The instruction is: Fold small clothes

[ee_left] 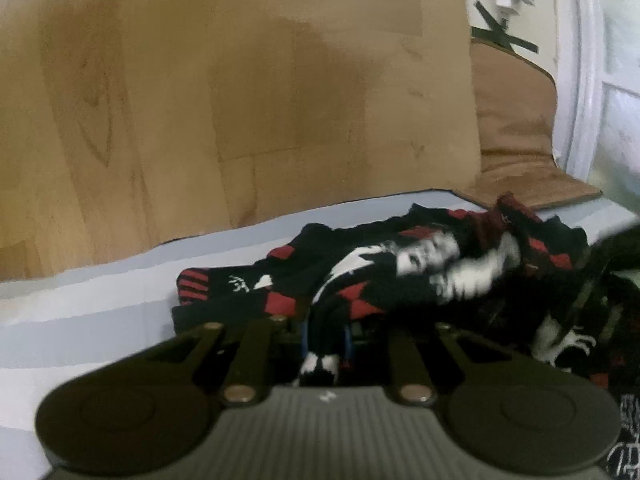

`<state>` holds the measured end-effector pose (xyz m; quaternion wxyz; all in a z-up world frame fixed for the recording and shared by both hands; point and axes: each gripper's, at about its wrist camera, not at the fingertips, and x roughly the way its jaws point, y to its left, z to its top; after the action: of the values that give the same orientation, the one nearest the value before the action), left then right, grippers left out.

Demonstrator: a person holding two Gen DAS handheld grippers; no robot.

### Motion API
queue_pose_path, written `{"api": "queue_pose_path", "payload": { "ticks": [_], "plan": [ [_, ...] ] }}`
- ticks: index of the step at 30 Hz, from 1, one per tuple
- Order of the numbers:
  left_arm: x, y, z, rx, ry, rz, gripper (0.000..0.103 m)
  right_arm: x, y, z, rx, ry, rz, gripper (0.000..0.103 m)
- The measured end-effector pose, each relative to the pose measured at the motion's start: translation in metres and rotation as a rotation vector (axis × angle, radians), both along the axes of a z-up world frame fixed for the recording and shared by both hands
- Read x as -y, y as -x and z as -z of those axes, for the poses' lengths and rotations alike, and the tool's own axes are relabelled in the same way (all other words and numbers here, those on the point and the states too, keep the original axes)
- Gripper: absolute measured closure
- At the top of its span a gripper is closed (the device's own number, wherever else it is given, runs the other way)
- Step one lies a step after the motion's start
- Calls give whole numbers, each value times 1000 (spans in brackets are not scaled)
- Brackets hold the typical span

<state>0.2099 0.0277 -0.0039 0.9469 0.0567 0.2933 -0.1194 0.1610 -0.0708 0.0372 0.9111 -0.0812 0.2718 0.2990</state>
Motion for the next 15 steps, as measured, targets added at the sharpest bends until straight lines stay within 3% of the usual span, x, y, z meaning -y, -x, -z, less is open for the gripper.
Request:
{"api": "queue_pose_path", "payload": {
  "ticks": [4, 8, 10, 12, 15],
  "plan": [
    [17, 11, 0, 36, -86, 53, 85, 90, 1, -21, -19, -245, 260, 89],
    [25, 24, -8, 63, -120, 134, 71, 171, 6, -32, -31, -548, 489, 89],
    [17, 33, -24, 106, -57, 149, 64, 183, 10, -42, 7, -586, 525, 89],
    [5, 40, -39, 144, 37, 140, 48, 178, 11, -51, 40, -588, 499, 89],
    [-15, 44, -54, 155, 191, 137, 47, 143, 6, -58, 55, -542, 390, 89]
  ]
}}
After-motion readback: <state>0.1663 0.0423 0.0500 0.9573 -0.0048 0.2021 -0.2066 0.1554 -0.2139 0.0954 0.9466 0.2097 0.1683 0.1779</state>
